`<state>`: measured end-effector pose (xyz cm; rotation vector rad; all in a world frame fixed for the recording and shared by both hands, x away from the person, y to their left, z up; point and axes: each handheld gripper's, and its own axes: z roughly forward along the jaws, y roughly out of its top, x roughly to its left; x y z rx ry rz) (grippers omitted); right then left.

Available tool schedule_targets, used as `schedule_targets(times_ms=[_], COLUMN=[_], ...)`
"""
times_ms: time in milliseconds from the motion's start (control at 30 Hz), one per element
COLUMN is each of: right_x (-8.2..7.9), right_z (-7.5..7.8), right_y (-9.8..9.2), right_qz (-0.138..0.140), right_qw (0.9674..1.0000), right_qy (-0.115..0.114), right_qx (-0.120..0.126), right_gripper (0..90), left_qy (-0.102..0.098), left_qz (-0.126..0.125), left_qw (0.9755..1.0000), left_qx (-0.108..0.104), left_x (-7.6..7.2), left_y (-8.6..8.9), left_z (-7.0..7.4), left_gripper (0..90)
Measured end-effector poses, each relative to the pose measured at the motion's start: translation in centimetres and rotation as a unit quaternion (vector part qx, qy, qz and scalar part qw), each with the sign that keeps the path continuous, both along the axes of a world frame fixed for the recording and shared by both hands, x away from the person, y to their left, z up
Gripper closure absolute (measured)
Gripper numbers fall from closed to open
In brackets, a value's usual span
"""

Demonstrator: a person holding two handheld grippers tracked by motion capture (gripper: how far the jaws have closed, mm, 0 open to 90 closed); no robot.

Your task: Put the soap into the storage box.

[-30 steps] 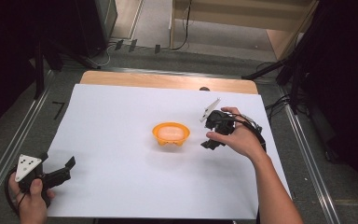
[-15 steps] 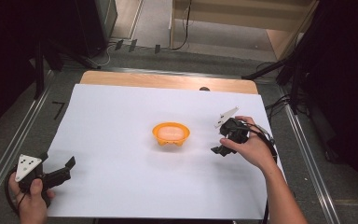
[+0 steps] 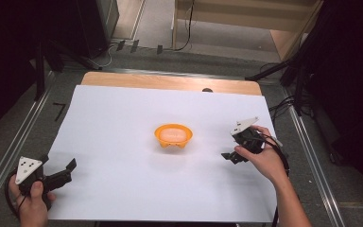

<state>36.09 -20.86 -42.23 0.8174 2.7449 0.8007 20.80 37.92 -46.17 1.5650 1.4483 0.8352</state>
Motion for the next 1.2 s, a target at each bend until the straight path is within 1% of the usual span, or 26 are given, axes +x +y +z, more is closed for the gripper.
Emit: schedule_targets(times_ms=[67, 100, 133, 200, 300, 367, 467, 500, 600, 667, 700, 733, 800, 900, 967, 1100, 1200], right_x=[-0.3, -0.5, -0.6, -0.9, -1.3, -1.5, -2.0, -2.1, -2.7, -3.1, -3.2, -3.4, -3.7, -4.3, -4.6, -5.1, -5.5], right_z=[-0.2, -0.3, -0.4, -0.7, -1.1, -1.4, -1.9, -2.0, -2.4, -2.7, -2.8, -3.0, -3.3, -3.6, -3.8, -4.2, -4.6], right_y=[-0.5, -0.7, -0.9, -1.3, -1.9, -2.3, -2.9, -3.0, -3.5, -3.9, -4.0, -4.1, -4.6, -5.3, -5.8, -6.5, -7.1], right_qz=[-0.006, -0.009, -0.013, -0.02, -0.03, -0.035, -0.045, -0.046, -0.049, -0.053, -0.054, -0.056, -0.059, -0.068, -0.072, -0.077, -0.084], right_qw=[0.9999, 0.9999, 0.9997, 0.9993, 0.9986, 0.998, 0.9973, 0.9972, 0.9969, 0.9963, 0.9962, 0.9962, 0.9956, 0.9942, 0.9928, 0.9915, 0.99], right_qy=[-0.009, -0.01, -0.015, -0.02, -0.031, -0.033, -0.037, -0.034, -0.037, -0.036, -0.037, -0.034, -0.037, -0.041, -0.04, -0.044, -0.048], right_qx=[0.01, 0.011, 0.013, 0.025, 0.032, 0.04, 0.044, 0.049, 0.05, 0.058, 0.058, 0.058, 0.062, 0.073, 0.087, 0.094, 0.103], right_gripper=[13.9, 13.7, 14.0, 13.8, 14.1, 14.1, 14.1, 14.0, 14.1, 14.1, 13.9, 13.9, 14.1, 14.2, 14.3, 14.2, 14.2], left_qy=[0.0, -0.001, -0.001, -0.001, -0.001, -0.001, -0.001, -0.002, -0.001, -0.001, -0.001, -0.001, -0.001, 0.0, 0.0, 0.001, 0.001], left_qz=[0.0, 0.0, 0.0, 0.0, 0.001, 0.001, 0.001, 0.001, 0.001, 0.001, 0.001, 0.001, 0.001, 0.001, 0.001, 0.001, 0.0], left_qw=[1.0, 1.0, 1.0, 1.0, 1.0, 1.0, 1.0, 1.0, 1.0, 1.0, 1.0, 1.0, 1.0, 1.0, 1.0, 1.0, 1.0], left_qx=[0.001, 0.0, 0.0, 0.0, 0.001, 0.001, 0.001, 0.002, 0.002, 0.002, 0.003, 0.003, 0.003, 0.003, 0.004, 0.005, 0.005], left_x=[0.0, 0.0, 0.0, 0.0, 0.0, 0.0, 0.0, 0.0, 0.0, 0.0, 0.0, 0.0, 0.0, 0.0, 0.0, 0.0, 0.0], left_y=[0.0, 0.0, 0.0, 0.0, 0.0, 0.0, 0.0, 0.0, 0.0, -0.1, -0.1, -0.1, -0.1, -0.1, -0.1, -0.1, -0.1], left_z=[0.0, 0.0, 0.0, 0.0, 0.0, 0.0, 0.0, 0.0, 0.0, 0.0, 0.0, 0.0, 0.0, 0.0, 0.0, 0.0, 0.0], left_gripper=[4.4, 4.4, 4.4, 4.4, 4.4, 4.4, 4.4, 4.4, 4.4, 4.4, 4.4, 4.4, 4.4, 4.4, 4.4, 4.4, 4.4])
